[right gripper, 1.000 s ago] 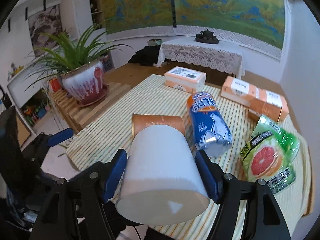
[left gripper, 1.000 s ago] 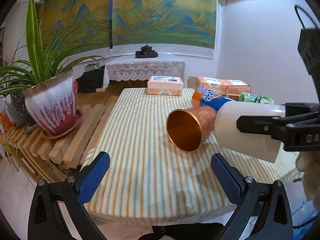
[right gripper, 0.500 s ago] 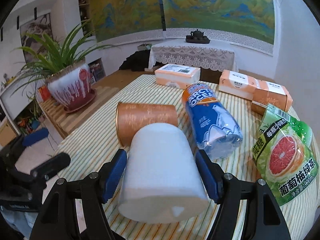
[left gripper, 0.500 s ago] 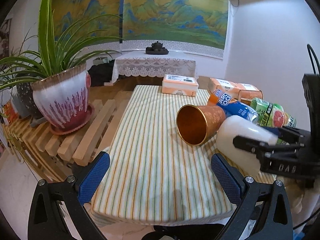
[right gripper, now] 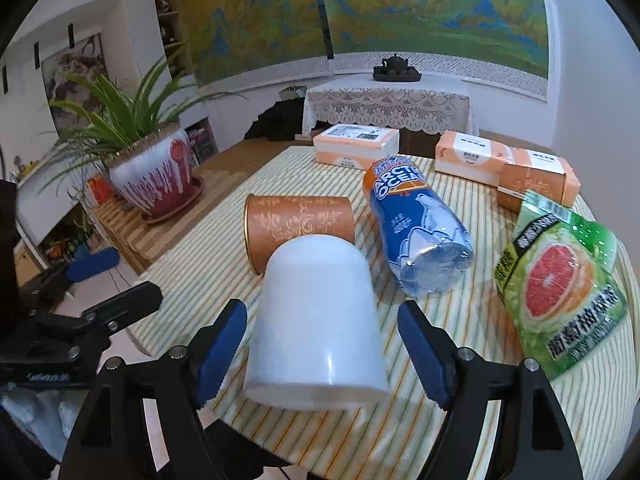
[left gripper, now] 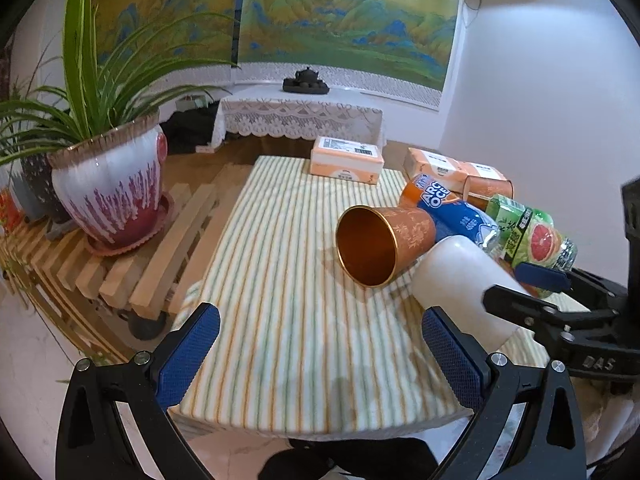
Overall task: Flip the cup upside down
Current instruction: 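Close the left tool on the white cup while the right tool releases it, then lower the white cup rim-down onto the cloth with the left tool and open it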
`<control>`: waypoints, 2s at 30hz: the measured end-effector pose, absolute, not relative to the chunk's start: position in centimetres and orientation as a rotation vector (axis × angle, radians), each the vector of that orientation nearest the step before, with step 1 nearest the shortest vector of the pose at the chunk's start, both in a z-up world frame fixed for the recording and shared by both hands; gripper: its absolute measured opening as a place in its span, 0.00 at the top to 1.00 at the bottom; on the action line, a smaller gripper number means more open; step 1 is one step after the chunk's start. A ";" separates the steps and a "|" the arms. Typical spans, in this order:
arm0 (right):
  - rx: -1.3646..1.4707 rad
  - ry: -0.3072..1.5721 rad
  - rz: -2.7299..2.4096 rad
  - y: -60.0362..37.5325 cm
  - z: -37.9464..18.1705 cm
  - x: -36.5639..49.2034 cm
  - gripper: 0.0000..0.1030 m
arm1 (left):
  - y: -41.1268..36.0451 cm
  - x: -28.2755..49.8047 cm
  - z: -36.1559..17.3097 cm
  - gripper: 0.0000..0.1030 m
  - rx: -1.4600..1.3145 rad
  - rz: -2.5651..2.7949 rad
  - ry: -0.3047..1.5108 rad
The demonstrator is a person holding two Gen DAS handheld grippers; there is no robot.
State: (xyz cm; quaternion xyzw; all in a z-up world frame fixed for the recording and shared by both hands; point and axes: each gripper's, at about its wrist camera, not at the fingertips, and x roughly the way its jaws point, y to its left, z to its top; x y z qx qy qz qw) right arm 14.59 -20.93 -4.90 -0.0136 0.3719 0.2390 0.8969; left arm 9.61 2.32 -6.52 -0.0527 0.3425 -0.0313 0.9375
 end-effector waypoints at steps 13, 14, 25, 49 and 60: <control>0.029 0.672 0.209 -26.8 -3.4 7.8 0.28 | -0.9 12.3 -4.5 0.01 -0.230 -0.146 0.840; 0.044 0.676 0.194 -27.5 -3.1 7.6 0.28 | -1.3 12.8 -4.5 0.01 -0.241 -0.149 0.856; 0.092 0.641 0.136 -31.3 -2.9 4.5 0.28 | -4.2 19.0 -7.5 0.04 -0.489 -0.149 1.141; 0.166 0.667 0.154 -33.4 -4.8 3.8 0.28 | -7.3 20.2 -9.5 0.21 -0.431 -0.106 1.167; 0.184 0.692 0.161 -33.1 -5.4 3.8 0.28 | -9.9 16.6 -6.1 0.22 -0.141 -0.101 0.817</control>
